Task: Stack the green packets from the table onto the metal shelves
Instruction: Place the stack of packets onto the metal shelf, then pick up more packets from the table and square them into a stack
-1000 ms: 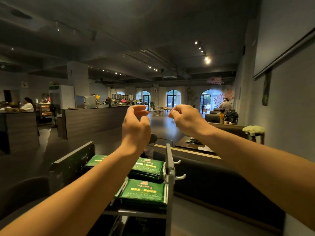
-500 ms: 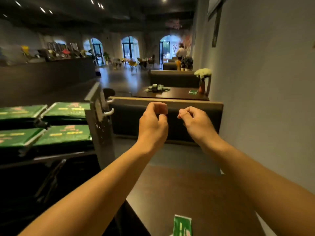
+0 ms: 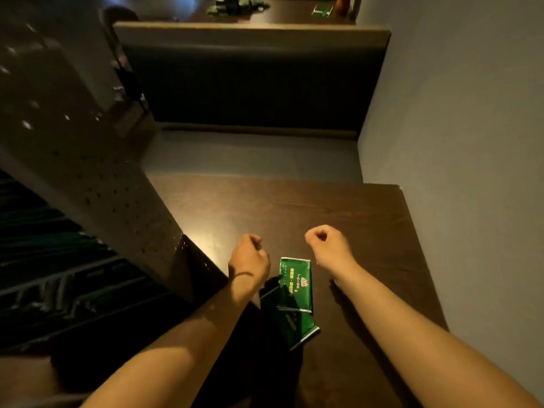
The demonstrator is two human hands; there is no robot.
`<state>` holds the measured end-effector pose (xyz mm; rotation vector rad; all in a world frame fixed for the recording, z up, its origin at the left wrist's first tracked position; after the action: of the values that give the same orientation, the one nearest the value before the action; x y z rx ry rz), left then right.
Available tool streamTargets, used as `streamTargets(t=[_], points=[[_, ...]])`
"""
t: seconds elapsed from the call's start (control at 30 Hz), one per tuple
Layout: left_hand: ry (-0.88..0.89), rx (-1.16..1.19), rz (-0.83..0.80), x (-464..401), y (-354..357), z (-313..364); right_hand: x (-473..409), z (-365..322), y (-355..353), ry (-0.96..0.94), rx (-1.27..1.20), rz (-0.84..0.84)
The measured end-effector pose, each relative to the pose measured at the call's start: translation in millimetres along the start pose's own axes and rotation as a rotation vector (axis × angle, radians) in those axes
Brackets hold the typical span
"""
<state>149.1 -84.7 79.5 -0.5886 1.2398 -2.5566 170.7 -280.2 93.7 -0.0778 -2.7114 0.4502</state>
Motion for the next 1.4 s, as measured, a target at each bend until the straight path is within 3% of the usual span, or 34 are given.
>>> streamTargets(t=[0.17, 0.4, 0.6, 0.77, 0.9, 1.0, 1.27, 1.4], points=[[-0.427, 0.202, -0.123, 21, 70, -63, -10, 93, 27, 0.188, 0.36, -0.036], [-0.55, 0.289, -0.224, 28, 92, -68, 5, 104, 48, 0.156, 0.604, -0.019], [-0.438, 0.309, -0.223, 28, 99, -69, 23, 114, 57, 0.182, 0.613, -0.158], [-0.347, 0.294, -0.195, 38, 108, -75, 46, 122, 64, 0.191, 0.556, -0.117], [-0.259, 0.355, -0.163, 47, 109, -80, 50, 141, 61, 0.34, 0.085, 0.002], [-0.149, 0.395, -0.155, 54, 101, -73, 57, 150, 67, 0.431, -0.255, -0.014], [0.167, 0.457, -0.119, 73, 64, -54, 81, 72, 34, -0.099, -0.315, -0.009], [0.275, 0.403, -0.18, 81, 68, -49, 84, 79, 38, -0.104, -0.352, -0.018]])
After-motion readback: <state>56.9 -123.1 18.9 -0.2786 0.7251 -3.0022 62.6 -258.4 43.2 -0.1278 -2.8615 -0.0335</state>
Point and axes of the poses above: each hand's wrist, its own x-axis away from the middle knuckle, its own y-axis out of the palm, z = x × y, the point moved 7 cm from there along -x, towards the middle knuckle, and after that the axes turned 10 degrees about -x, right-handed, at the moved point
